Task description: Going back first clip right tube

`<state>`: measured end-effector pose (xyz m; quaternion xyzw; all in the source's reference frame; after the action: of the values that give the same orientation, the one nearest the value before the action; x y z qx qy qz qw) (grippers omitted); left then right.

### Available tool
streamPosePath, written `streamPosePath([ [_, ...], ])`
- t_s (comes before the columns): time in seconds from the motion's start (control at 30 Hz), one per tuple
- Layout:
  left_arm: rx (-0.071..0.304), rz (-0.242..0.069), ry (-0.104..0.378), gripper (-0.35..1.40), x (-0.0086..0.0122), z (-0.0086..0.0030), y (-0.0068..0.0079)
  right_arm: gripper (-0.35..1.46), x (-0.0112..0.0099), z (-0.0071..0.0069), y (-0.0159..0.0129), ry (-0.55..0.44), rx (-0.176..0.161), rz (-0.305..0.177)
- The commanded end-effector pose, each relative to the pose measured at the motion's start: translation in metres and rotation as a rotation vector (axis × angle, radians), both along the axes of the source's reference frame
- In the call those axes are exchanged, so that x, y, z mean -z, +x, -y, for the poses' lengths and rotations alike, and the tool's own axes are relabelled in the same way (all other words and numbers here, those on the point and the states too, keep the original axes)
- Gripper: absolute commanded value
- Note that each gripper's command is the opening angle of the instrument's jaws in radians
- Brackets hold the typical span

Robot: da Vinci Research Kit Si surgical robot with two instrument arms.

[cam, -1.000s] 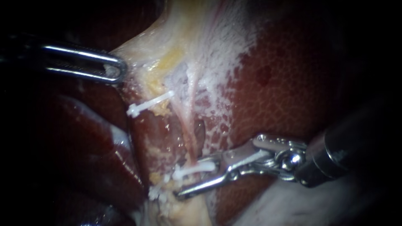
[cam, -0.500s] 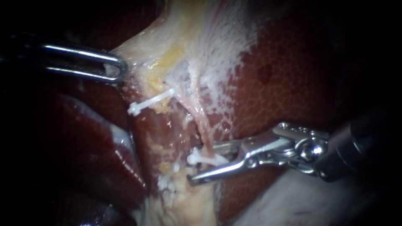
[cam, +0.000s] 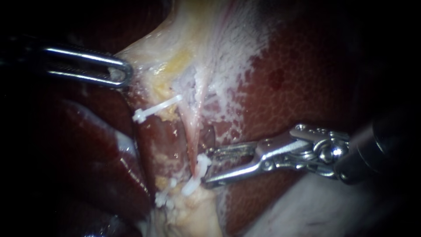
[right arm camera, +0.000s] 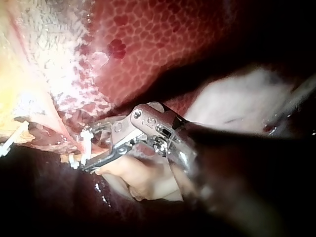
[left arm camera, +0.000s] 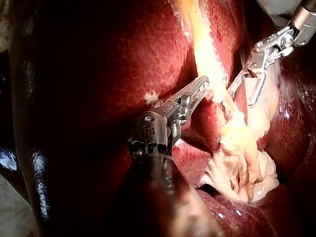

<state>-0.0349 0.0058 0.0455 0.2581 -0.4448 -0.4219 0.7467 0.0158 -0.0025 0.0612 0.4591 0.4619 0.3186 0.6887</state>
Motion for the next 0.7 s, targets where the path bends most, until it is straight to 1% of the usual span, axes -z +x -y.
streamPosePath([
  [0.03,0.000,0.000,0.000,-0.35,0.0000,0.0000,0.0000,0.60,-0.0001,0.0000,0.0000,-0.001,0.000,0.000],
  [0.17,0.000,-0.001,0.000,-0.35,0.0000,0.0000,0.0000,0.60,-0.0004,0.0003,0.0006,0.000,0.009,-0.003],
  [0.27,0.001,-0.001,0.000,-0.35,0.0000,0.0000,-0.0002,0.60,-0.0010,0.0009,0.0013,0.006,0.023,-0.007],
  [0.33,0.001,-0.001,0.000,-0.35,0.0000,0.0000,-0.0002,0.60,-0.0016,0.0016,0.0021,0.010,0.032,-0.012],
  [0.47,0.001,-0.001,0.000,-0.35,0.0000,0.0000,-0.0002,0.60,-0.0026,0.0034,0.0033,0.010,0.057,-0.043],
  [0.5,0.001,-0.001,0.000,-0.35,0.0000,0.0000,-0.0002,0.60,-0.0028,0.0039,0.0036,0.008,0.058,-0.052],
  [0.57,0.001,-0.001,0.000,-0.35,0.0000,0.0000,-0.0003,0.60,-0.0030,0.0046,0.0039,0.007,0.057,-0.064],
  [0.63,0.001,-0.001,0.000,-0.35,0.0000,0.0001,-0.0003,0.60,-0.0031,0.0049,0.0041,0.008,0.055,-0.075],
  [0.7,0.002,-0.001,0.000,-0.35,0.0000,0.0001,-0.0003,0.60,-0.0032,0.0049,0.0042,-0.006,0.063,-0.083],
])
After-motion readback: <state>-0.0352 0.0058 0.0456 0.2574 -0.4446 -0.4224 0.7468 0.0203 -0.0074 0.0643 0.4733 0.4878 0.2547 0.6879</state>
